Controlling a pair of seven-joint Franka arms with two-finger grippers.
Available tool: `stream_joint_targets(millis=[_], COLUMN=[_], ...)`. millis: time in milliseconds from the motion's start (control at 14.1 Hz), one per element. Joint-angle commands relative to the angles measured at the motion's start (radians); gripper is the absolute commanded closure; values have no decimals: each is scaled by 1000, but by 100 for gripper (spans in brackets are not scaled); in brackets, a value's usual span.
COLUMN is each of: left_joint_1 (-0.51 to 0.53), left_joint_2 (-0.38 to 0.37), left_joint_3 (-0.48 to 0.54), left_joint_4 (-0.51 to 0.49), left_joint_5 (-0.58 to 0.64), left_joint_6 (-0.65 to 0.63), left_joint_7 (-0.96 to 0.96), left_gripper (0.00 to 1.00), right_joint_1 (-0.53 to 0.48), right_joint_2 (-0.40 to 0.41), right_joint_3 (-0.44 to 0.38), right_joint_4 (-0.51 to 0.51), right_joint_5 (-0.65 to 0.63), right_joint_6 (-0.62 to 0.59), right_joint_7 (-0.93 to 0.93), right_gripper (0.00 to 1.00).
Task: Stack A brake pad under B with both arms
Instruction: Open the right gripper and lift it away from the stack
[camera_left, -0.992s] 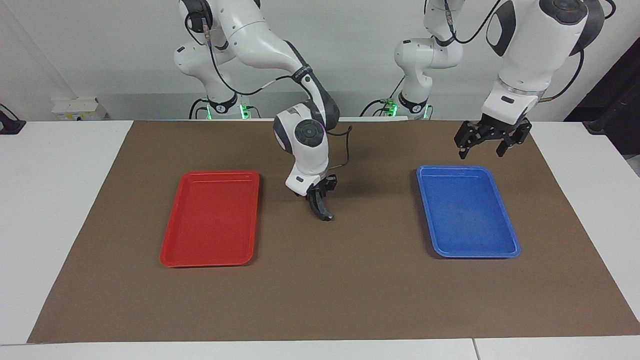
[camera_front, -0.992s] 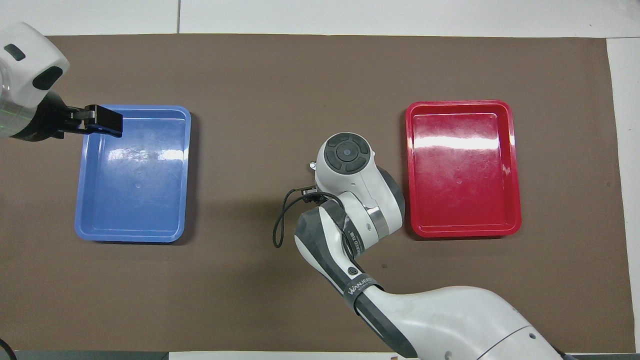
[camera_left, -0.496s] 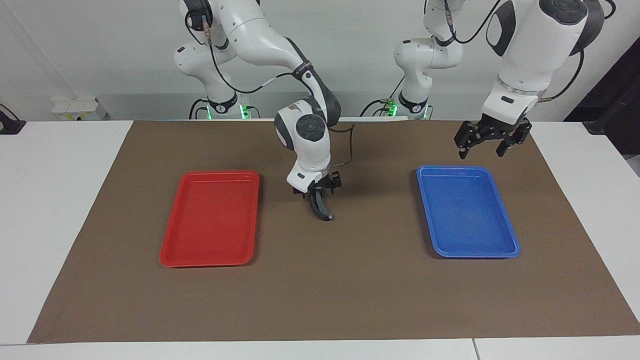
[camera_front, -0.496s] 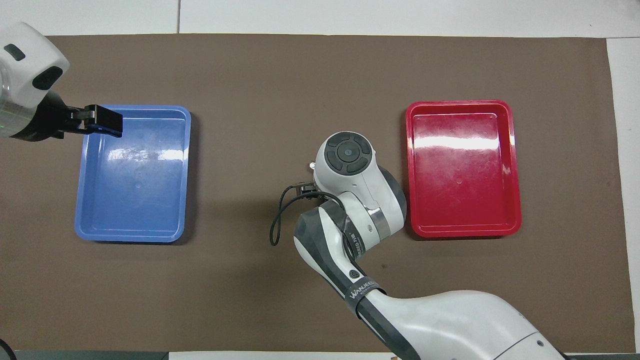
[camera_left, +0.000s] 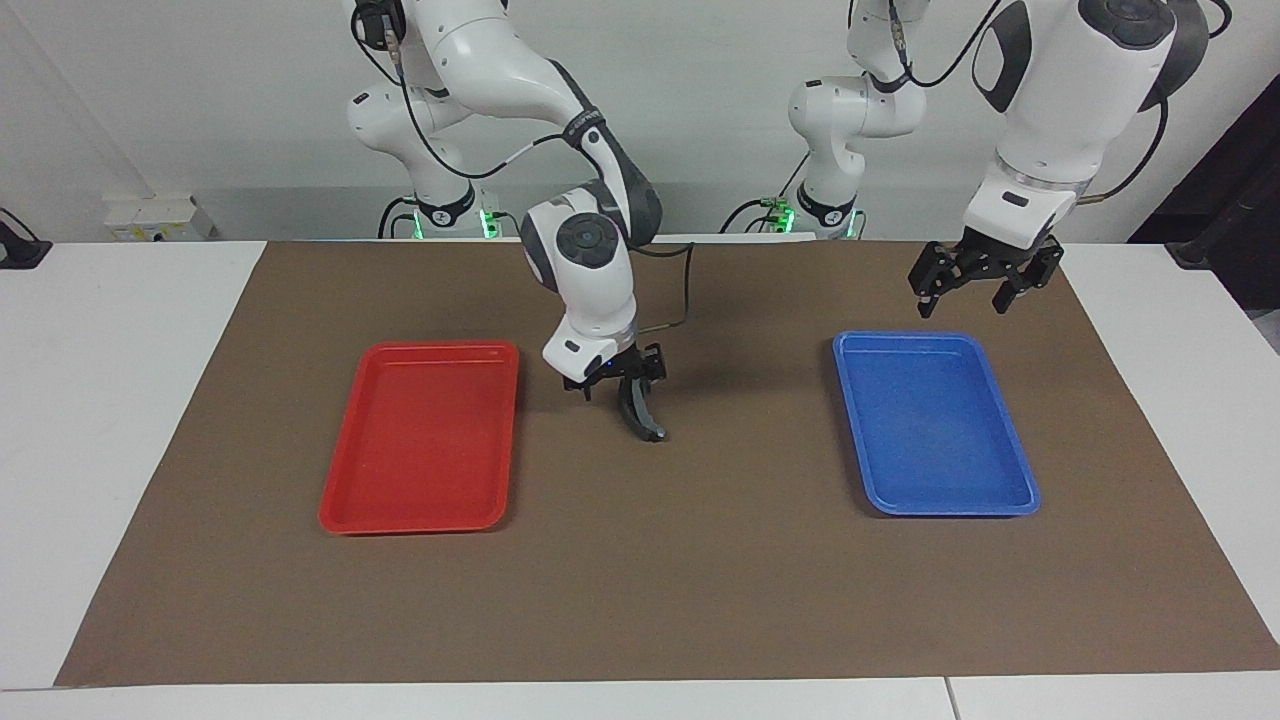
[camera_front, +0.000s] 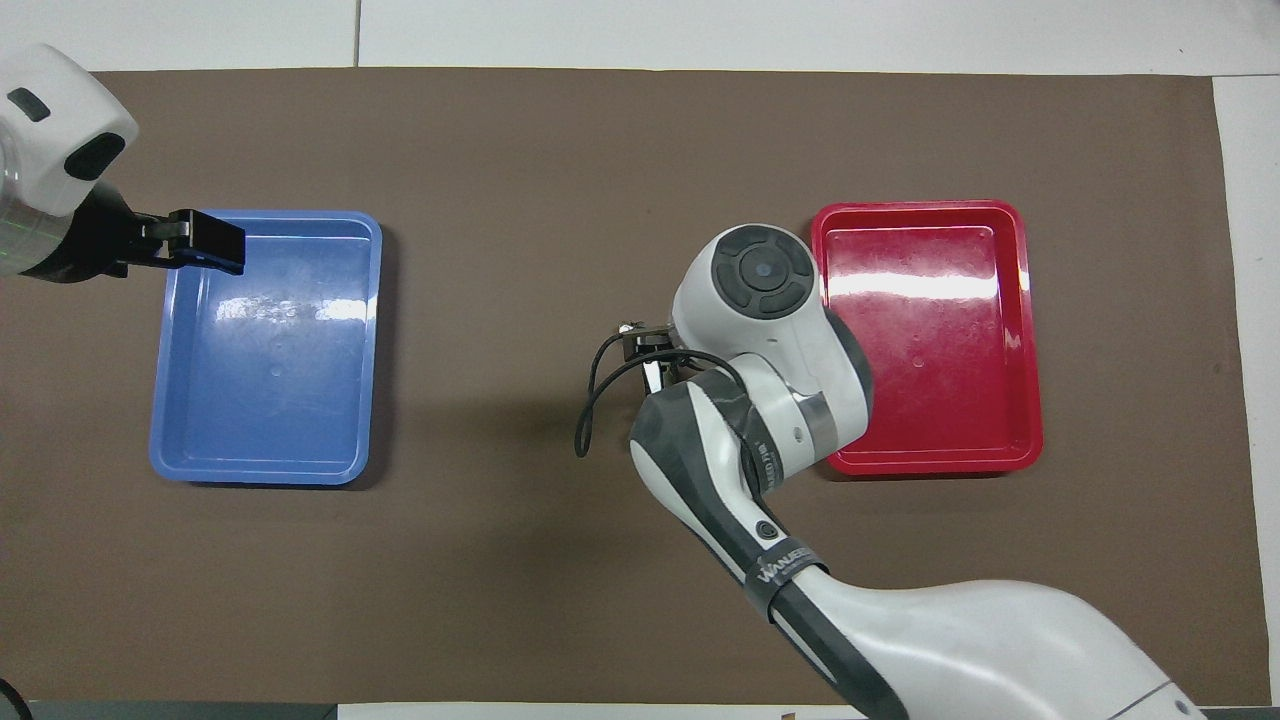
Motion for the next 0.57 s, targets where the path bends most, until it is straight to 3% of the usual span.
stream_joint_targets(millis=[0,496], left_joint_1=[-7,-7], left_joint_2=[-32,-30], left_joint_3=[7,7], left_joint_4=[-30,-30], left_joint_5=[-13,-13], left_joint_6=[-5,-3], left_joint_7=[9,9], left_gripper=[1,1], right_joint_1=[-80,-308], right_joint_2=[-91,-249], right_joint_3=[11,11], right_joint_4=[-16,-14], right_joint_5=[-49,-113], right_joint_6=[-68,-344], right_joint_7=[-2,-149], right_gripper=[0,0])
